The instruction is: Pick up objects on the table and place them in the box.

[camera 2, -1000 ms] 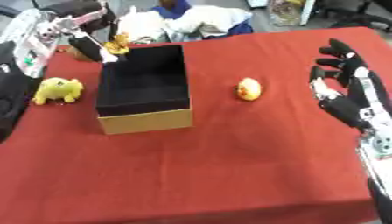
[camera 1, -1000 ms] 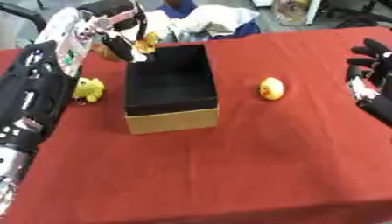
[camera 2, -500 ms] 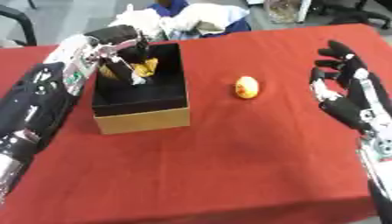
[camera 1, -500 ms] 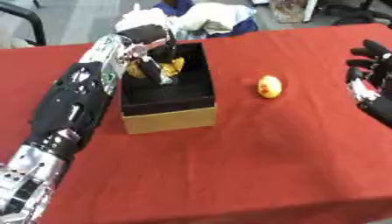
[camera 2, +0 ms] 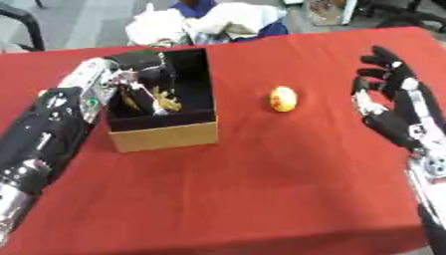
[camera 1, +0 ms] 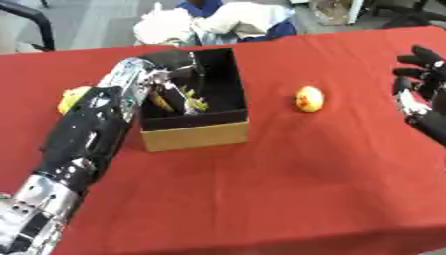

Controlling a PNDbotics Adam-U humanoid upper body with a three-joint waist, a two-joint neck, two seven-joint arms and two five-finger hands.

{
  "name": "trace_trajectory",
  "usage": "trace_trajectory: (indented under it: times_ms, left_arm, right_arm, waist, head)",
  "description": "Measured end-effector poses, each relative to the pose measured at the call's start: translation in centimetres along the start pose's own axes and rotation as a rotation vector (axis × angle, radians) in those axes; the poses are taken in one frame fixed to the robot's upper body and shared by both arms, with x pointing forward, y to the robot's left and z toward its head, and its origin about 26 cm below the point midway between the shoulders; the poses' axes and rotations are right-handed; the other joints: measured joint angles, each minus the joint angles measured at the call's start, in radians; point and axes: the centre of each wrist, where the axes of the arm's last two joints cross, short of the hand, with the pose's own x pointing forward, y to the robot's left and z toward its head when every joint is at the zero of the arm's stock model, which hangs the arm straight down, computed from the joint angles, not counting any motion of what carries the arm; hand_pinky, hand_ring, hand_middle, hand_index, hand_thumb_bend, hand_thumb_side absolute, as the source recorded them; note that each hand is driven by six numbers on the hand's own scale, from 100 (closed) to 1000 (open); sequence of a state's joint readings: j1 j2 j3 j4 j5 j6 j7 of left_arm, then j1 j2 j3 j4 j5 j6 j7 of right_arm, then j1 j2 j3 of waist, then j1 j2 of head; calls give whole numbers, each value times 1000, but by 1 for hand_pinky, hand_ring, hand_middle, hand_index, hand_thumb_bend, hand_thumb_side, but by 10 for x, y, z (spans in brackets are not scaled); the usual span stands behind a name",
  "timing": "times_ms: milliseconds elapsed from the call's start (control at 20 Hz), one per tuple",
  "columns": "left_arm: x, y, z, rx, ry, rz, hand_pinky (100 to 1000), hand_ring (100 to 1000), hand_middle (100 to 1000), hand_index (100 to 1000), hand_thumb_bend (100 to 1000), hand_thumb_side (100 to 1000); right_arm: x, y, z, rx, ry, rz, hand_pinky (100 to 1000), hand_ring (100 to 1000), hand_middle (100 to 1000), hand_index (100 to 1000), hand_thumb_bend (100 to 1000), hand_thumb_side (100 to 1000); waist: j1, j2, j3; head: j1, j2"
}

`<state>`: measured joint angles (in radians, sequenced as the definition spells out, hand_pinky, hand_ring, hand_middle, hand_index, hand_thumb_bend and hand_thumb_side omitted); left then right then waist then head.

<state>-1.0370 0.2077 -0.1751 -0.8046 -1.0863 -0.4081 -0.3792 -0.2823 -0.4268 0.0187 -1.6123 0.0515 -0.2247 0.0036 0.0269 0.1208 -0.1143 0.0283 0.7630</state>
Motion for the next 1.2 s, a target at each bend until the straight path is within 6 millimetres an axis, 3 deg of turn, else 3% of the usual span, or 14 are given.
trace_trajectory:
  times_ms: [350, 650, 850, 1200]
  left_arm:
    - [-15, 41, 27, 142, 7, -13, 678, 640, 632, 754, 791, 422]
    - [-40, 80, 67, 241, 94, -34, 685, 657, 647, 757, 804, 399]
    - [-64, 78, 89, 186, 186, -32, 689, 667, 656, 762, 820, 389]
    - [-104, 38, 108, 25, 368, 20, 682, 666, 654, 758, 758, 365]
  right_arm:
    - [-2, 0, 1, 0, 7, -1, 737, 821, 838, 975, 100, 419]
    - [-4, -1, 4, -5, 17, 0, 737, 821, 837, 975, 100, 421]
    - [-6, -1, 6, -5, 24, 0, 737, 820, 837, 975, 100, 422]
    - [-7, -1, 7, -6, 28, 0, 737, 821, 837, 975, 100, 420]
  waist:
    - [-2, -9, 11]
    - [-1, -19, 23]
    - [2, -21, 28]
    - [-1, -21, 29]
  head:
    - [-5, 0]
    - [-10, 0]
    - [-15, 1]
    - [-22, 1]
